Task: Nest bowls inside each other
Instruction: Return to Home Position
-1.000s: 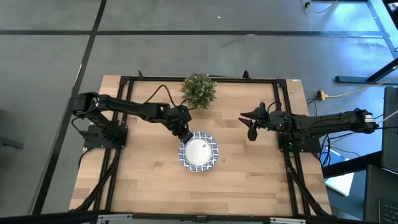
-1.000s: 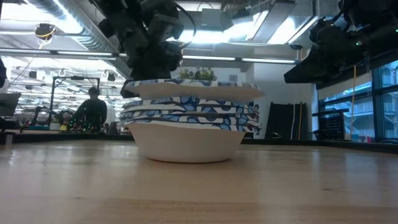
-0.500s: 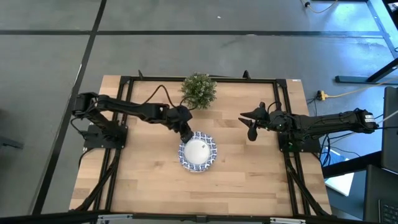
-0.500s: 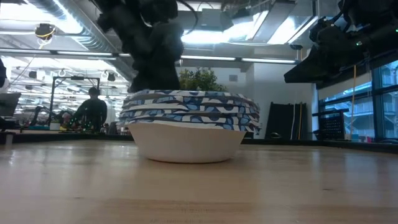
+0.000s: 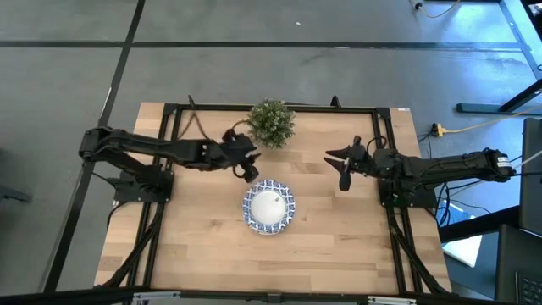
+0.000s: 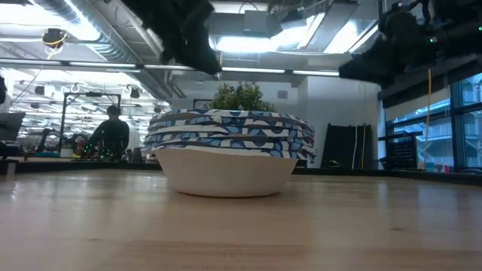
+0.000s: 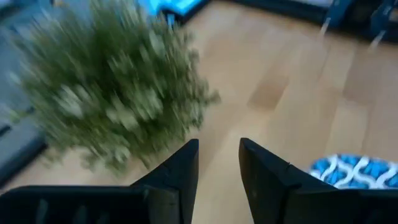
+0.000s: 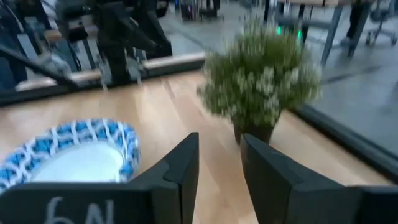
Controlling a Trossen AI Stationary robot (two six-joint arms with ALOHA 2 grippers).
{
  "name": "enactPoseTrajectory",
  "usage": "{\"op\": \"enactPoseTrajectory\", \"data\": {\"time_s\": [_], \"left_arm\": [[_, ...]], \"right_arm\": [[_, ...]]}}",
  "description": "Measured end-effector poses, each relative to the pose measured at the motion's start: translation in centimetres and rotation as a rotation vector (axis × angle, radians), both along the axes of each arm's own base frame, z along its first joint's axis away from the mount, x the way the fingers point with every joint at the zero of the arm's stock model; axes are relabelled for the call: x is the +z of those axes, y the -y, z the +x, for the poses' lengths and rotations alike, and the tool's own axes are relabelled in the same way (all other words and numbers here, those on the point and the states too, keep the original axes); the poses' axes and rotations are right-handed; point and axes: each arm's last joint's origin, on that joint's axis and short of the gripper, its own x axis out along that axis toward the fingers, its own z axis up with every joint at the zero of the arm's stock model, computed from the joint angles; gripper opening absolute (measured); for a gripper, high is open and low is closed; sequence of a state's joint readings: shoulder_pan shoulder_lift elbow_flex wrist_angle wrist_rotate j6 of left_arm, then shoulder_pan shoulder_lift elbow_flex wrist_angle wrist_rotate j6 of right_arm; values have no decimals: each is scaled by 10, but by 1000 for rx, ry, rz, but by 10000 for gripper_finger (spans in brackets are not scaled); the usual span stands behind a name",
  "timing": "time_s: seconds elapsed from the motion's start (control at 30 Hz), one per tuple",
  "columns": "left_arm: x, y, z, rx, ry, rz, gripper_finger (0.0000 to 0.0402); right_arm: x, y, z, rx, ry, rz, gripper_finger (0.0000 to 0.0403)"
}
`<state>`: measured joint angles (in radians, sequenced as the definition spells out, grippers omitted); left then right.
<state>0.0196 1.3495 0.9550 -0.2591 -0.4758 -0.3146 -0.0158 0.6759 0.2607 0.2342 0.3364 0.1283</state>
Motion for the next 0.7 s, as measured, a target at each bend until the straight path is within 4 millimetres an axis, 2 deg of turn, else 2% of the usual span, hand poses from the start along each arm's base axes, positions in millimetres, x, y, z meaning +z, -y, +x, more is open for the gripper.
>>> {"op": "enactPoseTrajectory", "data": {"time_s": [0.2,0.33,0.47,0.7], "left_arm": [[37,-10,-26,-21,99,107,110],[46,-21,-53,13,178,163,110],[38,-28,-80,9,267,177,110],[4,-36,-121,-12,352,159,110]], "right_arm": [[13,2,-3,-4,91,-85,119],[18,7,-9,-42,128,-89,119],[23,16,-14,-60,159,-111,119],[27,36,-22,-111,182,-134,119]]}}
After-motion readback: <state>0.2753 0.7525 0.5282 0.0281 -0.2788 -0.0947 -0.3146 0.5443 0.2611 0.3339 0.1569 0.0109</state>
